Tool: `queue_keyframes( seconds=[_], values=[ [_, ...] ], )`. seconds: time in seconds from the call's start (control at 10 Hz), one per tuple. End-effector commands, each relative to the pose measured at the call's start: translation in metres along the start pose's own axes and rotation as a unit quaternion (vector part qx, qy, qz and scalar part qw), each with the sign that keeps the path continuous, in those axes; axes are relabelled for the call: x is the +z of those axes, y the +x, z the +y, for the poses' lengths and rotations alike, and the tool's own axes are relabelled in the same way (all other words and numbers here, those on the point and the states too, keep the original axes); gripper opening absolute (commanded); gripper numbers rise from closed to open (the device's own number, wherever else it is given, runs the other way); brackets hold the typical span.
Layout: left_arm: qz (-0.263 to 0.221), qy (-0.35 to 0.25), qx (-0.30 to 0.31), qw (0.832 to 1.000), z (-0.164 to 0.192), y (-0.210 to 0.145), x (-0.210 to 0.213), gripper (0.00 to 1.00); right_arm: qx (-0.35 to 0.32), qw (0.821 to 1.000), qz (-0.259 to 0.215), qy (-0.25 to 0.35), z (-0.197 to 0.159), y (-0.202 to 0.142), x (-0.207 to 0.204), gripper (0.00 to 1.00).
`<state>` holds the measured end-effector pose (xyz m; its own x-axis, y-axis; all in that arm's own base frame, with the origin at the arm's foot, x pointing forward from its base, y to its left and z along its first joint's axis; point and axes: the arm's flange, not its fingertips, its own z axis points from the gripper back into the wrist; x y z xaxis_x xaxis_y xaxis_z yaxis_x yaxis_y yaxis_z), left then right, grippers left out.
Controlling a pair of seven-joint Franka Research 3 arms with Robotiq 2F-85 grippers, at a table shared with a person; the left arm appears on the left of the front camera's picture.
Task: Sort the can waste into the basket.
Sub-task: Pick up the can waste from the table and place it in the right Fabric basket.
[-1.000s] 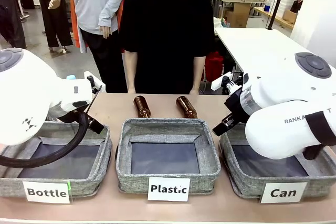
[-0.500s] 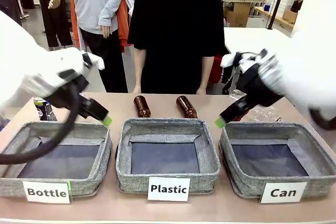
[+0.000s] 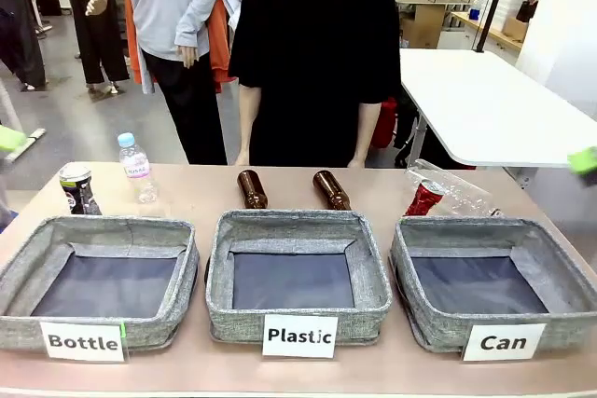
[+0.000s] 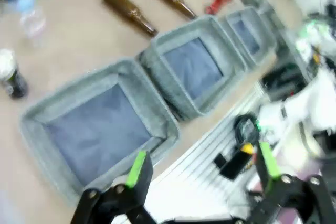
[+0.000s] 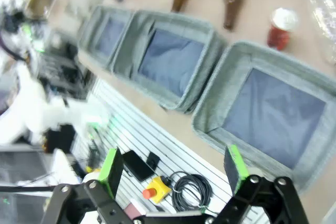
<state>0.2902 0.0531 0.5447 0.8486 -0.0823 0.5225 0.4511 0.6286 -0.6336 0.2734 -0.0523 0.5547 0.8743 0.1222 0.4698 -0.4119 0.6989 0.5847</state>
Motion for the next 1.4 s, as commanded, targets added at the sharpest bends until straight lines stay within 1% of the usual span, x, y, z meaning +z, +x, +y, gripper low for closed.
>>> queue_keyframes(
  seconds=[0.0, 0.1, 0.2, 0.3, 0.4, 0.5, 0.6, 0.7, 0.8, 0.9, 1.3],
  values=[
    [-0.092, -0.044, 0.092, 0.990, 0.073, -0.005, 0.032, 1.00, -0.066, 0.993, -0.088, 0.041, -0.060, -0.025, 0.034, 1.00],
    [-0.122, -0.047, 0.131, 0.983, 0.100, -0.009, 0.043, 1.00, -0.095, 0.986, -0.120, 0.062, -0.083, -0.040, 0.048, 1.00],
    [-0.142, -0.074, 0.156, 0.975, 0.118, -0.022, 0.050, 1.00, -0.119, 0.980, -0.141, 0.075, -0.103, -0.054, 0.060, 1.00],
    [-0.161, -0.092, 0.186, 0.965, 0.135, -0.028, 0.052, 1.00, -0.144, 0.972, -0.163, 0.089, -0.124, -0.065, 0.066, 1.00],
    [-0.173, -0.096, 0.208, 0.958, 0.144, -0.027, 0.050, 1.00, -0.171, 0.962, -0.181, 0.109, -0.147, -0.074, 0.068, 1.00],
    [-0.190, -0.090, 0.235, 0.949, 0.146, -0.028, 0.044, 1.00, -0.193, 0.954, -0.192, 0.123, -0.163, -0.079, 0.068, 1.00],
    [-0.196, -0.095, 0.247, 0.944, 0.142, -0.033, 0.036, 1.00, -0.210, 0.949, -0.196, 0.131, -0.176, -0.083, 0.068, 1.00],
    [-0.199, -0.092, 0.256, 0.941, 0.136, -0.026, 0.027, 1.00, -0.222, 0.942, -0.208, 0.141, -0.187, -0.089, 0.066, 1.00],
    [-0.211, -0.083, 0.272, 0.935, 0.129, -0.019, 0.016, 1.00, -0.214, 0.952, -0.192, 0.109, -0.165, -0.088, 0.068, 1.00],
    [-0.193, -0.093, 0.259, 0.942, 0.149, -0.029, 0.034, 1.00, -0.214, 0.952, -0.192, 0.109, -0.165, -0.088, 0.068, 1.00],
    [-0.193, -0.093, 0.259, 0.942, 0.149, -0.029, 0.034, 1.00, -0.214, 0.952, -0.192, 0.109, -0.165, -0.088, 0.068, 1.00]
  ],
)
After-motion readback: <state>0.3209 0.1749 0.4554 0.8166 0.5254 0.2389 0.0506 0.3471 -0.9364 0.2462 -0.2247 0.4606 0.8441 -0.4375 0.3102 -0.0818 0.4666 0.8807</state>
